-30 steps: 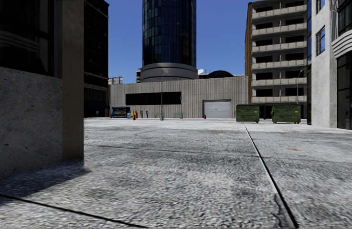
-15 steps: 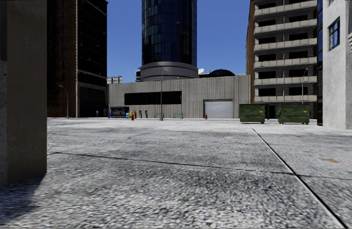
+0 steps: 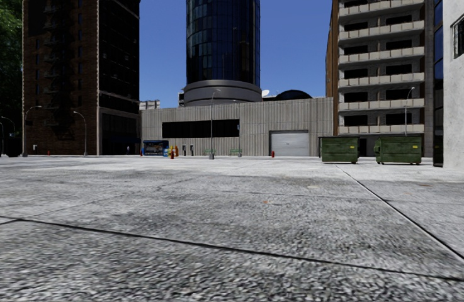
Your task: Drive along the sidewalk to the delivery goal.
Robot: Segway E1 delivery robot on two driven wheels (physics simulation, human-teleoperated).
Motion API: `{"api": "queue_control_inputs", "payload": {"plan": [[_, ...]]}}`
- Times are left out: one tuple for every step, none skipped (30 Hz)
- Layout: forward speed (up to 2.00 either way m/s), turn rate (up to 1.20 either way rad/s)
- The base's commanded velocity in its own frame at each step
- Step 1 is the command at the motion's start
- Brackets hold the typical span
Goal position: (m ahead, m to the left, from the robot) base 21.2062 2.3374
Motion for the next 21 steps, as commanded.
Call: {"api": "queue_control_inputs", "payload": {"plan": [[2.00, 0.00], [2.00, 0.00], [2.00, 0.00], [2.00, 0.00], [2.00, 0.00], [2.00, 0.00], [2.00, 0.00], [2.00, 0.00], [2.00, 0.00], [2.00, 0.00], [2.00, 0.00], [2.00, 0.00], [2.00, 0.00], [2.00, 0.00], [2.00, 0.00], [2.00, 0.00], [2.00, 0.00], [2.00, 0.00], [2.00, 0.00], [2.00, 0.00], [2.00, 0.00]]}}
